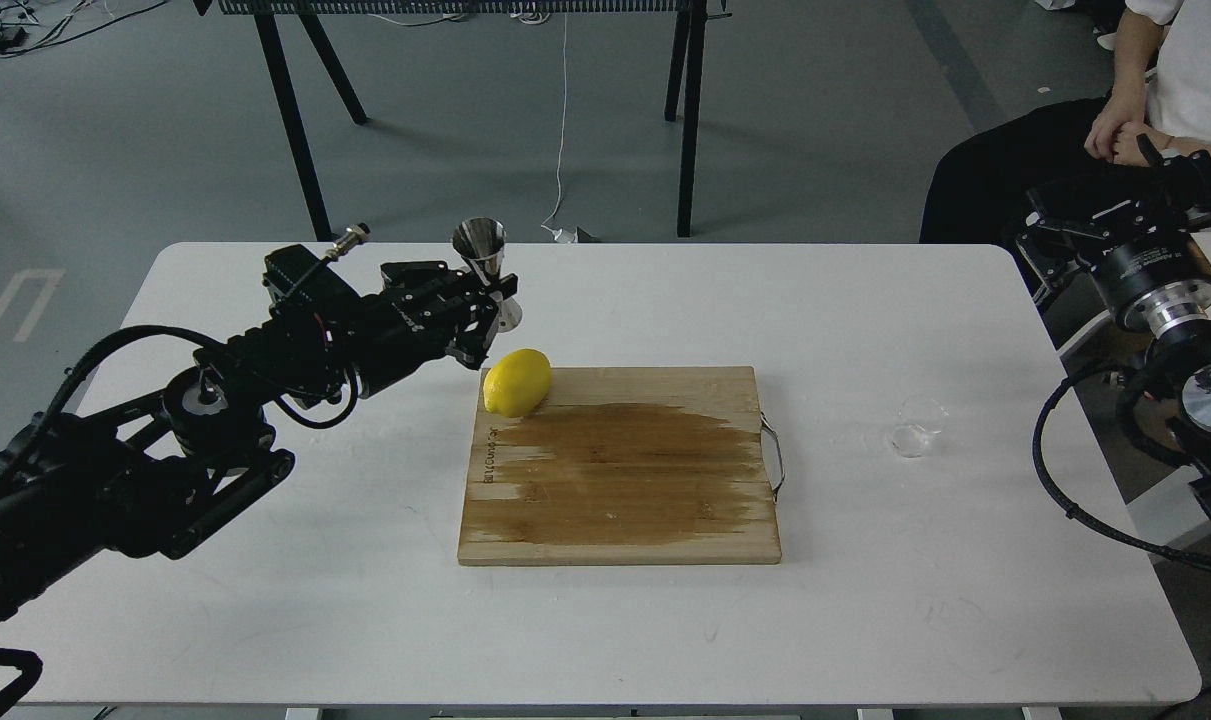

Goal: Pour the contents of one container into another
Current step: 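Lift the jigger and carry it over the wooden cutting board, then lower the jigger onto the board beside the lemon and open the left gripper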

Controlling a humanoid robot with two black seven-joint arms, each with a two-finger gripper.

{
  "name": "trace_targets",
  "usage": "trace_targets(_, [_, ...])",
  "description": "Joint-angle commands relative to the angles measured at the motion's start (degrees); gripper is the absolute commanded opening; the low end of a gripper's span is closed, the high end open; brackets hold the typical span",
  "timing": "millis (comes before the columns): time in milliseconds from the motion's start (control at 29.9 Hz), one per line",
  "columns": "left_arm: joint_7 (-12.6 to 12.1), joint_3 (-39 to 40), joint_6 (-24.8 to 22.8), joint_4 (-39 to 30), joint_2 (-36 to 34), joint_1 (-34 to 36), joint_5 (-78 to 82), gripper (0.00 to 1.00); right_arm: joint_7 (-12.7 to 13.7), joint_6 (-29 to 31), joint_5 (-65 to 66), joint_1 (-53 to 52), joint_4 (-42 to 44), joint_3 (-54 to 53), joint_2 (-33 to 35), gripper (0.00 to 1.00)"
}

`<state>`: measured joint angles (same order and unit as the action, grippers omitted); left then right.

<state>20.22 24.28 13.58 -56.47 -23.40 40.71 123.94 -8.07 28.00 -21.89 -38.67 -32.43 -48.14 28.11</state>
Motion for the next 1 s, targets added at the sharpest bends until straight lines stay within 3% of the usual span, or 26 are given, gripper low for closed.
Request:
trace_targets(0, [-0.4, -4.0, 0.0, 0.2, 4.1, -0.5, 1.1, 0.05, 0.0, 0.0, 0.0, 1.0, 0.0, -0.5, 0.1, 1.0])
trace_targets(234, [-2.3, -7.7, -0.2, 2.8, 11.7, -0.9, 1.1, 0.05, 0.0, 0.0, 0.0, 1.3, 0.0, -0.6, 0.1, 1.0])
trace_targets(401, [-5.1, -9.1, -0.1, 10.1, 16.8, -0.8, 1.1, 0.06, 0.0, 0.0, 0.0, 1.2, 0.0, -0.6, 0.1, 1.0])
trace_targets(702, [-5.5, -9.2, -0.2, 11.6, 19.4, -1.1, 1.1, 0.13, 0.0, 0.0, 0.0, 1.3, 0.2, -0.6, 0.1, 1.0])
trace_targets(803, [-5.6, -9.2, -0.2, 11.6, 19.3, -1.2, 1.1, 0.25, 0.0, 0.0, 0.0, 1.3, 0.1, -0.6, 0.1, 1.0])
trace_targets(970, [-5.6, -9.2, -0.2, 12.0, 19.6, -1.2, 1.1, 0.25, 0.0, 0.0, 0.0, 1.5, 0.1, -0.6, -0.2, 1.0])
